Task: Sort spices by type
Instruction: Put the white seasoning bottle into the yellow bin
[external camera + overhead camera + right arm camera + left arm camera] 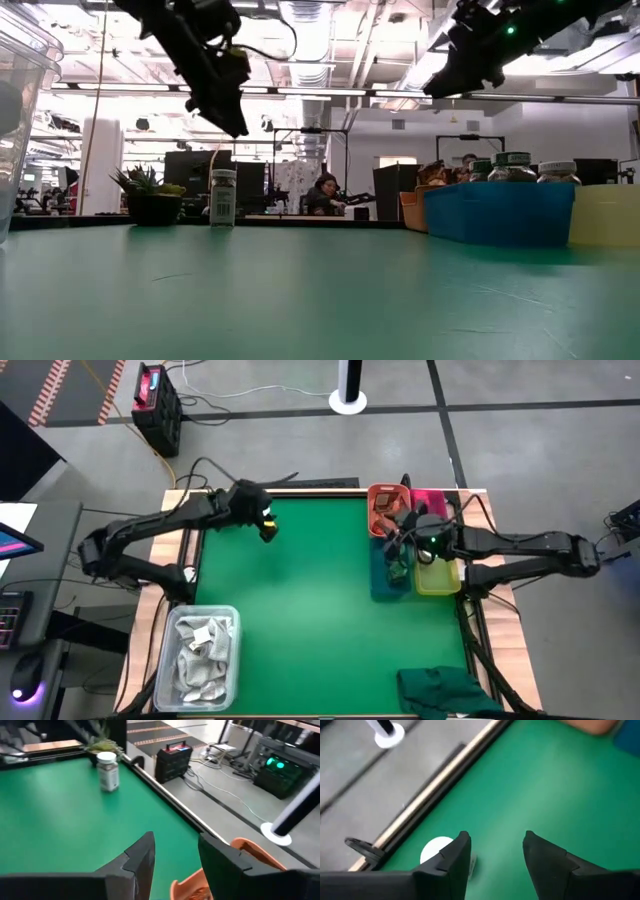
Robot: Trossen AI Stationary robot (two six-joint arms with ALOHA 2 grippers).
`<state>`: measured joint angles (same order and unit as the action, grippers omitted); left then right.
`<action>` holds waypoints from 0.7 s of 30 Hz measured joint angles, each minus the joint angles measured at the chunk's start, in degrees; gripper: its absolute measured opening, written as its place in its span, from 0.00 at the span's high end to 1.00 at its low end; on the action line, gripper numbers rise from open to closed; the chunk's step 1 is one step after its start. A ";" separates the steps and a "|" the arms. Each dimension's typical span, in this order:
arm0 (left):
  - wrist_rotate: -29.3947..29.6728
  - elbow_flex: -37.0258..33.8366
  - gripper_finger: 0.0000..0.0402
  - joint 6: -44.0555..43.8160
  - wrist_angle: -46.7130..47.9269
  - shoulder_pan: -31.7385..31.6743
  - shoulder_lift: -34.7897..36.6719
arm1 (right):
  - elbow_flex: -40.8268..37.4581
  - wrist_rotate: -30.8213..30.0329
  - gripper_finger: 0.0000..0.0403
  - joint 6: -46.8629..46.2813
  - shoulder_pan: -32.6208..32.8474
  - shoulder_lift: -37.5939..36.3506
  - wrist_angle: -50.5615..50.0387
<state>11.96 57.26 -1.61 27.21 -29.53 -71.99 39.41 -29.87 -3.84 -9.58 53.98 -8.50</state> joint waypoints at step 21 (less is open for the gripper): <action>-1.29 8.28 0.15 10.04 11.14 -8.64 -15.29 | -8.85 -0.22 0.55 0.70 5.11 -9.03 4.69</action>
<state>10.67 65.54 8.42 38.36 -38.17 -87.28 30.56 -30.09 -3.14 -4.47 44.94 -3.81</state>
